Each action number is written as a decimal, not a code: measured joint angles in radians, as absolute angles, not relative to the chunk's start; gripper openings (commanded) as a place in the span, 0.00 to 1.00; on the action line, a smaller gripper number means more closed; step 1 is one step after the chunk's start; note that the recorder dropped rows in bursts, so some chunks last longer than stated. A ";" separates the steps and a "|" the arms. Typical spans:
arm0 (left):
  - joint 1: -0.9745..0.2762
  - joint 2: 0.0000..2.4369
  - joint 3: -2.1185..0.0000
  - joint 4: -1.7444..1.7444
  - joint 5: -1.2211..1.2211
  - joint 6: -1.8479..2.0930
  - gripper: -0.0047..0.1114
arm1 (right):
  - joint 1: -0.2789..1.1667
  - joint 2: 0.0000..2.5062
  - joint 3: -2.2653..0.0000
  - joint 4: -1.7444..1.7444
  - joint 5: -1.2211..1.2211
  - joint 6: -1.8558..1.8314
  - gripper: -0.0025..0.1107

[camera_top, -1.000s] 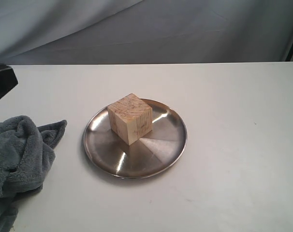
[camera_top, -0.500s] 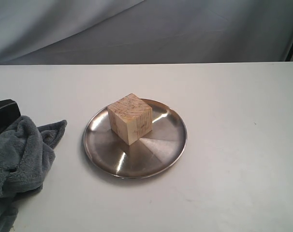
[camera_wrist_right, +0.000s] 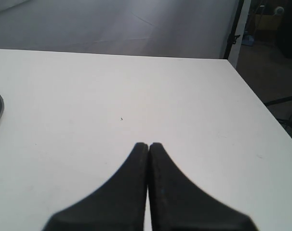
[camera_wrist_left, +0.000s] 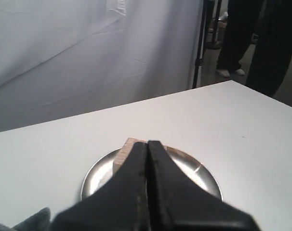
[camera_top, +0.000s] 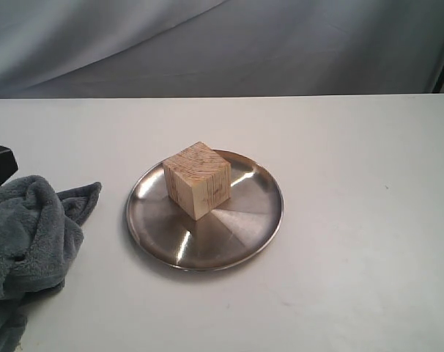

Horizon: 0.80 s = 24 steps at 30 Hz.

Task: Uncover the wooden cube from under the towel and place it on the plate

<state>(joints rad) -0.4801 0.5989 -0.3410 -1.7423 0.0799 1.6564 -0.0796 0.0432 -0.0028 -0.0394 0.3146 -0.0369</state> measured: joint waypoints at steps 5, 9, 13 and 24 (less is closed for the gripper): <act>-0.341 0.547 -0.321 -1.742 0.120 1.617 0.04 | -0.080 0.043 -0.003 -0.039 0.315 -0.037 0.02; -0.184 0.444 -0.275 -1.742 0.190 1.610 0.04 | -0.080 0.043 -0.003 -0.039 0.315 -0.037 0.02; -0.058 0.310 -0.232 -1.742 0.209 1.610 0.04 | -0.080 0.043 -0.003 -0.039 0.315 -0.037 0.02; 0.123 0.007 -0.090 -1.742 0.210 1.541 0.04 | -0.080 0.043 -0.003 -0.039 0.315 -0.037 0.02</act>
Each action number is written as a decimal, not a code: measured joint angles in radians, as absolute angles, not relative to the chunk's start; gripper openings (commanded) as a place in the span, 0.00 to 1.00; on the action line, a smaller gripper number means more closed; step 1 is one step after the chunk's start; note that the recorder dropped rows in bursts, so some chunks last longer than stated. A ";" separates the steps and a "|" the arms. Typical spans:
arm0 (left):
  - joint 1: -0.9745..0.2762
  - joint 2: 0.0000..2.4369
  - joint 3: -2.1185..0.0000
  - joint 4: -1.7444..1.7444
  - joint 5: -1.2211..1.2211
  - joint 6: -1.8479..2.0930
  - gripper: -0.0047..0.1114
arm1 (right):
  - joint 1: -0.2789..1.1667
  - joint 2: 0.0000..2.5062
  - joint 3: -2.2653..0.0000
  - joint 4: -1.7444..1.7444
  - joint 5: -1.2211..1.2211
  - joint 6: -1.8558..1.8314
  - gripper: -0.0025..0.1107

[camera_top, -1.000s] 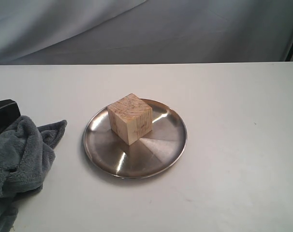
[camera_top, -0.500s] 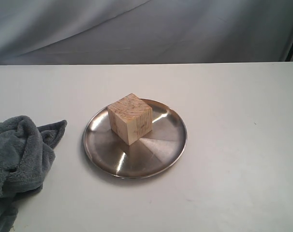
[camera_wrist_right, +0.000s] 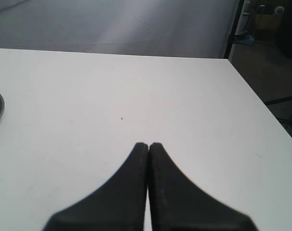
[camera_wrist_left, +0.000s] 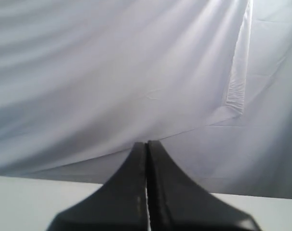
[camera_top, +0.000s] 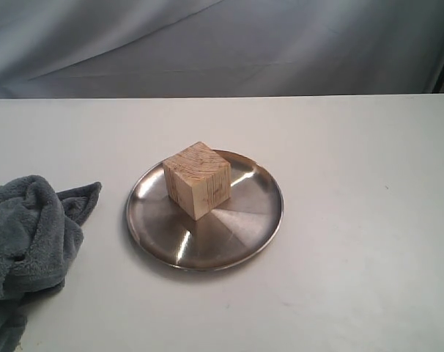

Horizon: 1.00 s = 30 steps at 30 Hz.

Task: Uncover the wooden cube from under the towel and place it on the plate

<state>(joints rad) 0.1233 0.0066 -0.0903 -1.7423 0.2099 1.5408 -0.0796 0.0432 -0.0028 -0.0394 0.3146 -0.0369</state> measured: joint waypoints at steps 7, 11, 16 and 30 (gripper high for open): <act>0.127 0.004 -0.059 -1.742 0.204 1.514 0.04 | -0.080 0.043 -0.003 -0.039 0.315 -0.037 0.02; 0.127 0.004 -0.059 -1.742 0.204 1.512 0.04 | -0.080 0.043 -0.003 -0.039 0.315 -0.037 0.02; 0.127 0.004 -0.059 -1.742 0.204 1.510 0.04 | -0.080 0.043 -0.003 -0.039 0.315 -0.037 0.02; 0.127 0.004 -0.059 -0.902 0.185 0.667 0.04 | -0.080 0.043 -0.003 -0.039 0.315 -0.037 0.02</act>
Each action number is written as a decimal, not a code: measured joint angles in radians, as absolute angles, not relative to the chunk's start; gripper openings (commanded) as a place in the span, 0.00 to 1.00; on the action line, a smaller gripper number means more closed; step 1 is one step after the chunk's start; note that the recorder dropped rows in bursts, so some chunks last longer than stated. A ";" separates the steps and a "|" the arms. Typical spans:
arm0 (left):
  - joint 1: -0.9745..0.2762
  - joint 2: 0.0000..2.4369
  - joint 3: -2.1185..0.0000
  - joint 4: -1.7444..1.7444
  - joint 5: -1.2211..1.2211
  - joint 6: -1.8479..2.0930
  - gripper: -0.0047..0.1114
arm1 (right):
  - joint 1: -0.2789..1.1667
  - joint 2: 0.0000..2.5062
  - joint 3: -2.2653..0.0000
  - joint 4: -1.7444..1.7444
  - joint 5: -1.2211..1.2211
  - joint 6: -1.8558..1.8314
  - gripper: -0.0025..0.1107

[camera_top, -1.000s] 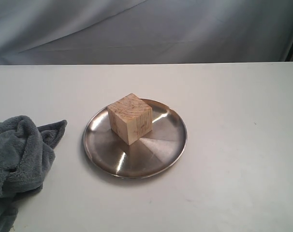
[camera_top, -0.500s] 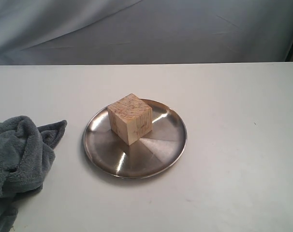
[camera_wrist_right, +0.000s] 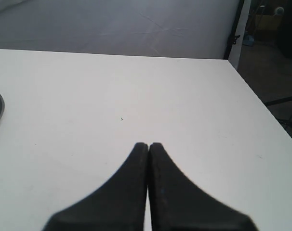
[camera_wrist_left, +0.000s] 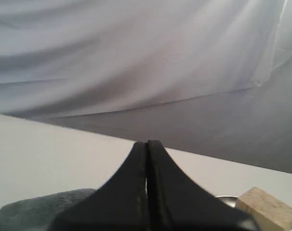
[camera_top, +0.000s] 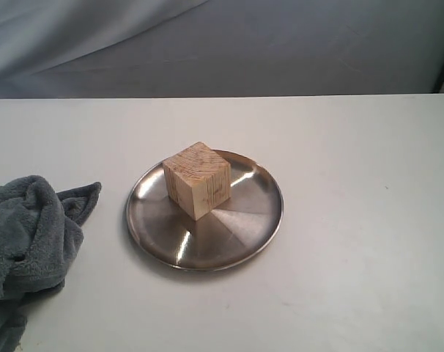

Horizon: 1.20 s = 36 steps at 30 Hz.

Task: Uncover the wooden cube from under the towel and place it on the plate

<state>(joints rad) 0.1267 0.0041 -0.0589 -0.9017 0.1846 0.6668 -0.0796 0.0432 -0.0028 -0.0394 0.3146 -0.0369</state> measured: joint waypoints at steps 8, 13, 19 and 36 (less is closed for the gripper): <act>0.127 0.004 -0.034 -0.031 0.189 -0.105 0.04 | -0.080 0.043 -0.003 -0.039 0.315 -0.037 0.02; 0.127 0.004 -0.007 -0.017 0.193 -0.116 0.04 | -0.080 0.043 -0.003 -0.039 0.315 -0.037 0.02; 0.127 0.004 -0.004 0.034 0.208 -0.160 0.04 | -0.080 0.043 -0.003 -0.039 0.315 -0.037 0.02; 0.127 0.004 -0.004 0.093 0.345 -0.161 0.04 | -0.080 0.043 -0.003 -0.039 0.315 -0.037 0.02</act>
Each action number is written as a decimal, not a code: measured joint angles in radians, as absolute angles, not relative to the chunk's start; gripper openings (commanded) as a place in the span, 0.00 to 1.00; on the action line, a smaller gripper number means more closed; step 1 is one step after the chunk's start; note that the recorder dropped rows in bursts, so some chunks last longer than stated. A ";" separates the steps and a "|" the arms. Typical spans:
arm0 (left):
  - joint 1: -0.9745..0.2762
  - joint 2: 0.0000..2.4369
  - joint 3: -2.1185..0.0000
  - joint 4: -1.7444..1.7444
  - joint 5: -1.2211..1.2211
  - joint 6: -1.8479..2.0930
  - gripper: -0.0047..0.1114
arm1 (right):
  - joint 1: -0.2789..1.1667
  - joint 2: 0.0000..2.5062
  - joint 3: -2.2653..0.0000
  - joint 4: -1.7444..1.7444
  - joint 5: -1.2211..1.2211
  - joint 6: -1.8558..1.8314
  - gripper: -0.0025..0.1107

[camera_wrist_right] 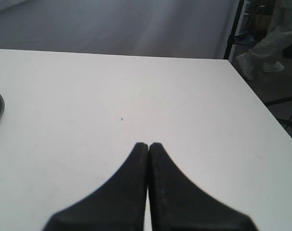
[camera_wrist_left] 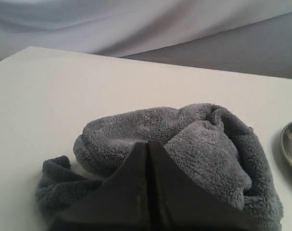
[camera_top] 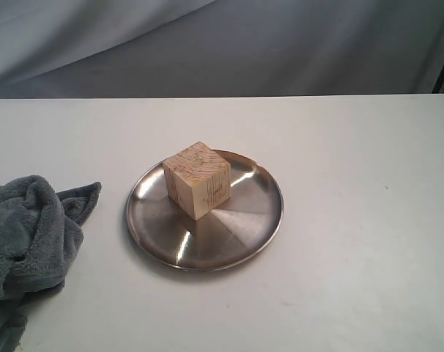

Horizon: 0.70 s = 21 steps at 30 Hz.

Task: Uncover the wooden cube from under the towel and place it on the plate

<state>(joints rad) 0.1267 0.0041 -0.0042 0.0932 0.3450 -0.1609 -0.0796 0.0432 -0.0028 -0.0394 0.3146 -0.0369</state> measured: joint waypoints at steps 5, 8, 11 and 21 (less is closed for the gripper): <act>0.127 0.004 -0.004 0.109 0.351 -0.154 0.04 | -0.080 0.043 -0.003 -0.039 0.315 -0.037 0.02; 0.127 0.004 -0.004 0.111 0.354 -0.154 0.04 | -0.080 0.043 -0.003 -0.039 0.315 -0.037 0.02; 0.127 0.004 -0.004 0.124 0.356 -0.152 0.04 | -0.080 0.043 -0.003 -0.039 0.315 -0.037 0.02; 0.127 0.004 -0.004 0.131 0.358 -0.152 0.04 | -0.080 0.043 -0.003 -0.039 0.315 -0.037 0.02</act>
<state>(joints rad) 0.1267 0.0041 -0.0042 0.1310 0.3584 -0.1523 -0.0796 0.0432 -0.0028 -0.0394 0.3146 -0.0369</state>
